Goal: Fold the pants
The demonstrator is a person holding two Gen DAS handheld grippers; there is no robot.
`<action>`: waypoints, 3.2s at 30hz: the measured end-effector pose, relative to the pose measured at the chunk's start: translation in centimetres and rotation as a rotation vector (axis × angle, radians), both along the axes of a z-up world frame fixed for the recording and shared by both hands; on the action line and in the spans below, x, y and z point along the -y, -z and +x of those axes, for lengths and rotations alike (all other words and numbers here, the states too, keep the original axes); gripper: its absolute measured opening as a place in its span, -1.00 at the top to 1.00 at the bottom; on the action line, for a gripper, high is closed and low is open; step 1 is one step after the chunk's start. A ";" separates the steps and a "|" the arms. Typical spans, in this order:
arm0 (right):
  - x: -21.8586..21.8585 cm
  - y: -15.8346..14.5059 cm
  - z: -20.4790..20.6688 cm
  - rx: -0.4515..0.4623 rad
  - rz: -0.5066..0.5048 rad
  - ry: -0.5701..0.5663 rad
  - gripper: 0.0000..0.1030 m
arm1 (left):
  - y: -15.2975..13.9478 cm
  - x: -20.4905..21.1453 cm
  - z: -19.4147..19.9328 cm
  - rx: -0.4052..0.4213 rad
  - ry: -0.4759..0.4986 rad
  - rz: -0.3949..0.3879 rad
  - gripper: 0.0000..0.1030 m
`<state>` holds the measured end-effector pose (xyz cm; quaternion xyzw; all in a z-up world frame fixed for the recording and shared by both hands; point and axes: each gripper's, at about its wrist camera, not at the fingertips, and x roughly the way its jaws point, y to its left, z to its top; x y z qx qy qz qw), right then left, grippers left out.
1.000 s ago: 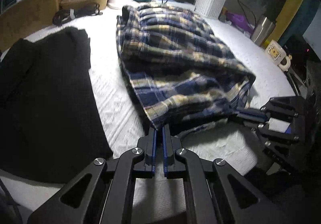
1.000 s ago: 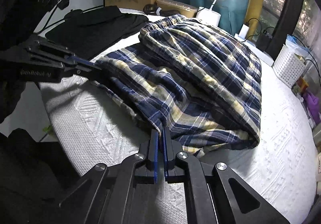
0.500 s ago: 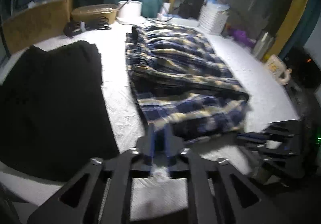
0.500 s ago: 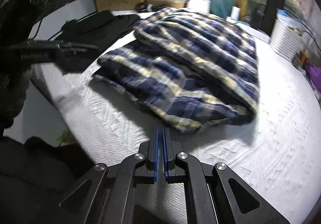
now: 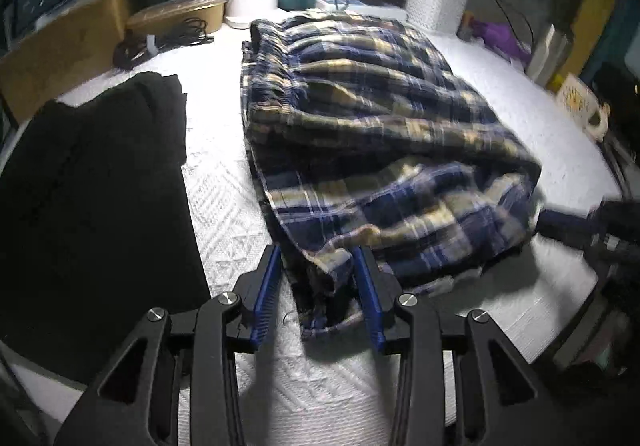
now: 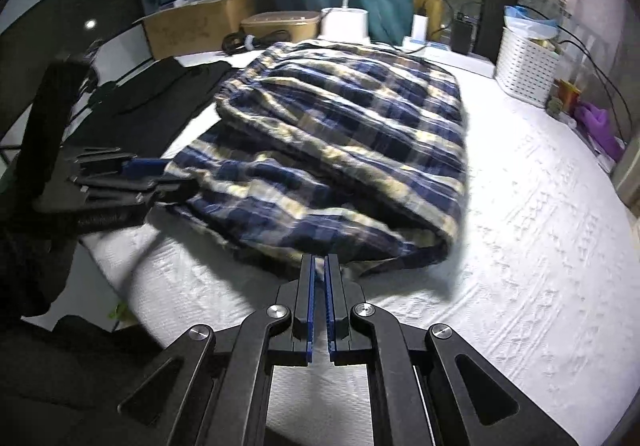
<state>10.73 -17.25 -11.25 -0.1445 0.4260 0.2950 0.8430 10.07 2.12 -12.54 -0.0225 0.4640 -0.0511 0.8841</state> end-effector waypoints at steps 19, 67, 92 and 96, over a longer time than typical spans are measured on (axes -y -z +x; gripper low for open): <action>4.3 -1.0 7.0 0.052 0.053 0.182 -1.00 | -3.0 0.1 -1.0 0.054 0.035 -0.038 0.27; 5.0 -1.6 22.0 0.019 0.137 0.245 -1.00 | -3.3 -3.4 16.5 0.085 -0.013 -0.060 -0.44; 1.0 2.4 24.2 -0.073 0.129 0.096 -0.99 | -0.1 -2.0 18.5 0.004 0.105 -0.162 -0.70; 0.1 2.6 24.0 -0.068 0.118 0.056 -0.97 | -0.1 -0.8 18.6 0.029 0.143 -0.159 -0.60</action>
